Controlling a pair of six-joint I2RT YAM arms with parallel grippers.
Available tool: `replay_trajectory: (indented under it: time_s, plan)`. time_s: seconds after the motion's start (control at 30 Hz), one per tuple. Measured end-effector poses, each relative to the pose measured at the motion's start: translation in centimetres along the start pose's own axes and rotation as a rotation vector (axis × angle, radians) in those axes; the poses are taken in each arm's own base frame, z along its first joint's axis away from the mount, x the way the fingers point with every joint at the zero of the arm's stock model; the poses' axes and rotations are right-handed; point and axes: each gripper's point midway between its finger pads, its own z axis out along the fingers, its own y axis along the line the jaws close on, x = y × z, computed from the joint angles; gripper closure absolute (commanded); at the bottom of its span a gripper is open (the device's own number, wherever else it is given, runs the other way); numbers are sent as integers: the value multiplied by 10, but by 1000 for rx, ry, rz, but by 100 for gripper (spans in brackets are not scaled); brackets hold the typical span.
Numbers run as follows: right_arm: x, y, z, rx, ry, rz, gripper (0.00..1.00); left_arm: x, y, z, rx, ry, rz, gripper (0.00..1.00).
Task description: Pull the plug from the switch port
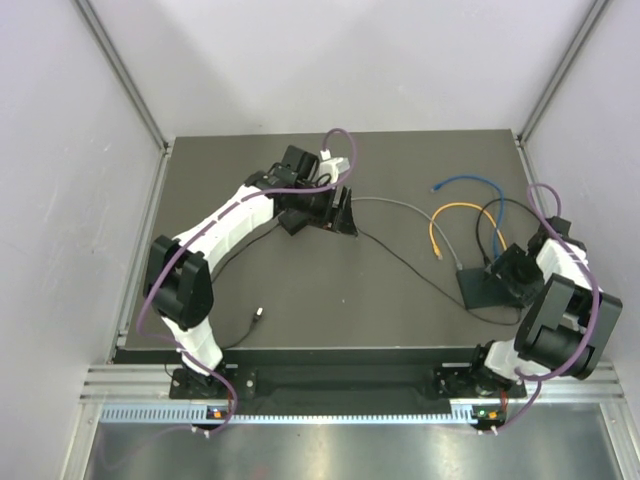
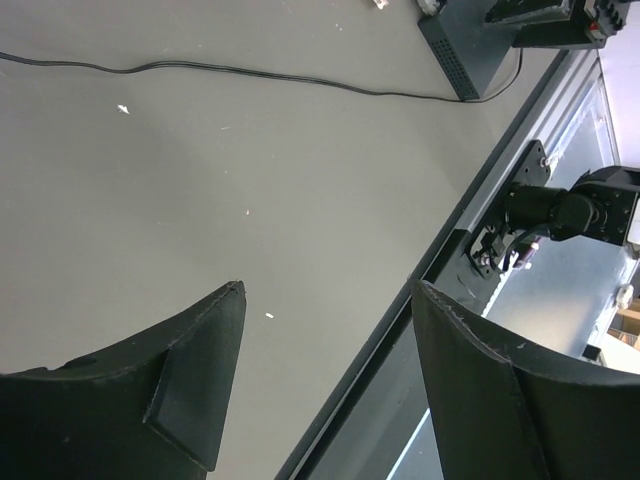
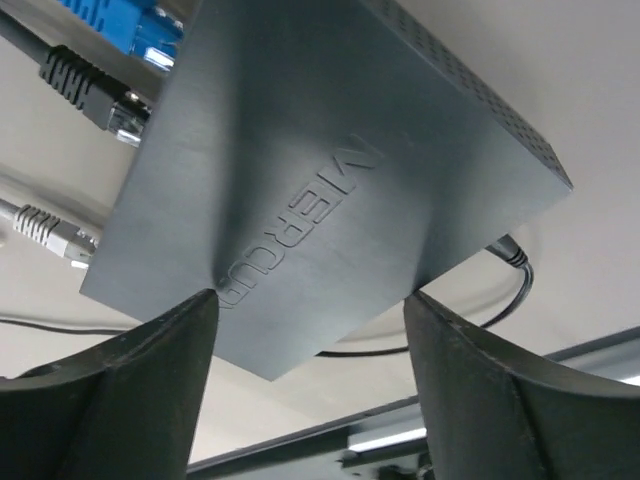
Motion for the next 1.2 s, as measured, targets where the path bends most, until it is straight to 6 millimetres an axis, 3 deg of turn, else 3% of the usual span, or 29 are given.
replay_trajectory:
  time_s: [0.13, 0.23, 0.43, 0.57, 0.7, 0.8, 0.97, 1.07, 1.2]
  plan:
    - [5, 12, 2, -32, 9, 4, 30, 0, -1, -1, -1, -2, -2, 29]
    - [14, 36, 4, -72, 25, -42, 35, -1, 0, -1, -6, -4, -6, 29]
    - [36, 81, 11, -137, 97, -104, 35, -2, 1, 2, -7, -1, -19, 32]
    - [37, 110, 11, -176, 125, -145, 36, -8, 3, 8, -9, 4, -37, 34]
    - [24, 128, 6, -198, 109, -174, 35, -13, 6, 15, -14, 10, -43, 34]
    - [4, 129, -5, -207, 49, -183, 33, -12, 6, 16, -16, 19, -51, 34]
    - [-38, 96, -22, -160, -65, -129, 21, -11, 5, 17, -14, 21, -49, 35]
    - [-53, 79, -22, -123, -97, -111, 20, -11, 6, 17, -20, 20, -49, 36]
    - [-66, 75, -14, -102, -90, -129, 20, -10, 5, 20, -33, 22, -49, 35]
